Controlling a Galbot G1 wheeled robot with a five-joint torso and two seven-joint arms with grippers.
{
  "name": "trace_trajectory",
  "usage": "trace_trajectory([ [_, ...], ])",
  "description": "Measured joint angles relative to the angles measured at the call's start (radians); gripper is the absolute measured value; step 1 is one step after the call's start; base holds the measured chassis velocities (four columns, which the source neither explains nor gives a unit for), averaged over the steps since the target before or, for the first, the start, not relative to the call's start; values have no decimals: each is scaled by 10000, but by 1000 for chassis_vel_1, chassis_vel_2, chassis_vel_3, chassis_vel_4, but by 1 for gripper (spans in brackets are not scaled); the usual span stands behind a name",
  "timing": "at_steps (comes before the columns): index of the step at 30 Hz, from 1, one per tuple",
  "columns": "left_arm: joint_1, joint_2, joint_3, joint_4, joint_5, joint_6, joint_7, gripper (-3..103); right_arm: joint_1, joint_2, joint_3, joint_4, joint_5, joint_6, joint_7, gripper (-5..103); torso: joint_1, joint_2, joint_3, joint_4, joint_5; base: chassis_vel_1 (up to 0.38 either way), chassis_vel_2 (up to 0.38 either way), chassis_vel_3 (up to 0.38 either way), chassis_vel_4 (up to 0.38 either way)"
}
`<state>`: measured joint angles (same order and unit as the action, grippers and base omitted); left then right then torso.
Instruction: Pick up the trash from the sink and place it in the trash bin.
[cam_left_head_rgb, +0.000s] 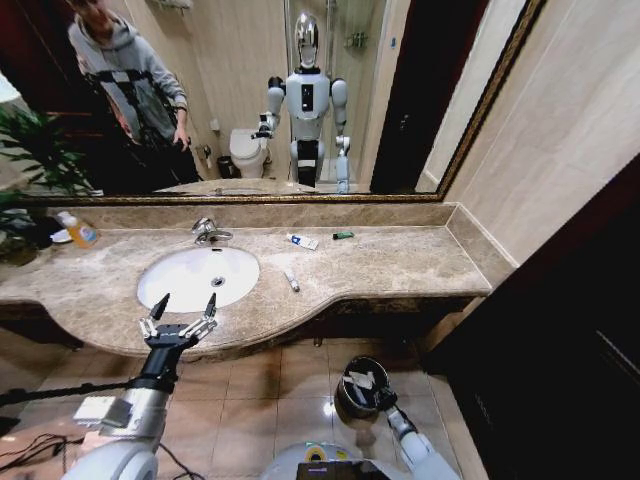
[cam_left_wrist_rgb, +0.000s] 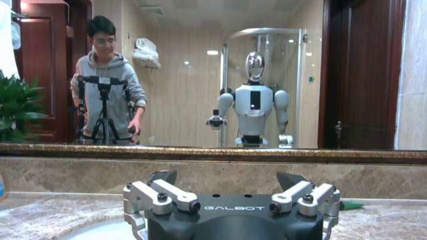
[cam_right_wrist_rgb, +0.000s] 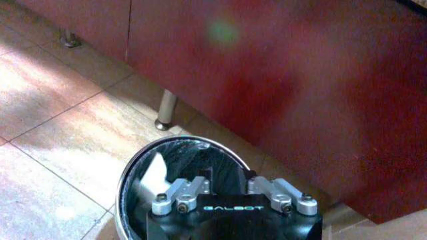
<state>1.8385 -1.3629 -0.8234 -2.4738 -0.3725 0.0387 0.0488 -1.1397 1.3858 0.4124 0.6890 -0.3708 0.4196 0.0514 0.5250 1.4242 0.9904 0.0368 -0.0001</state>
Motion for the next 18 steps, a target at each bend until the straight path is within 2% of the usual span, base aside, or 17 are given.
trace_trajectory([
  [1, 0, 0, 0, 0, 0, 0, 0, 100, 0, 0, 0, 0, 0, 0, 0, 27, 0, 0, 0, 0, 0, 0, 0, 0, 0],
  [3, 0, 0, 0, 0, 0, 0, 0, 100, -72, 5, 17, 76, 38, -32, 12, 37, 0, 0, 0, 0, 1, 0, 0, 0, 0],
  [4, 0, 0, 0, 0, 0, 0, 0, 100, -72, 5, 17, 76, 38, -32, 12, 37, 0, 0, 0, 0, 1, 0, 0, 0, 0],
  [6, 0, 0, 0, 0, 0, 0, 0, 100, -187, 5, 33, 209, 83, -72, 19, 48, 0, 0, 0, 0, 1, 0, 0, 0, 0],
  [8, 0, -1, 0, 0, 0, 0, 0, 100, -219, 5, 37, 249, 103, -81, 25, 48, 0, 0, 0, 0, 1, 0, 0, 0, 0],
  [11, 0, 0, 0, 0, 0, 0, 0, 100, -416, 18, 100, 522, 169, -124, 63, 65, 0, 0, 0, 1, 1, 0, 0, 0, 0],
  [14, 0, 0, 0, 0, 0, 0, 0, 100, -574, 10, 132, 759, 235, -147, 45, 71, 0, 0, 0, 0, 1, 0, 0, 0, 0],
  [17, 0, 0, 0, 0, 0, 0, 0, 100, -1229, -87, 221, 1812, 697, -354, -201, 86, 0, 0, 0, 0, 0, 0, 0, 0, 0],
  [18, 0, 0, 0, 0, 0, 0, 0, 100, -1528, -109, 299, 2411, 1225, -465, -314, 91, 0, 0, 0, -2, -1, 0, 0, 0, 0],
])
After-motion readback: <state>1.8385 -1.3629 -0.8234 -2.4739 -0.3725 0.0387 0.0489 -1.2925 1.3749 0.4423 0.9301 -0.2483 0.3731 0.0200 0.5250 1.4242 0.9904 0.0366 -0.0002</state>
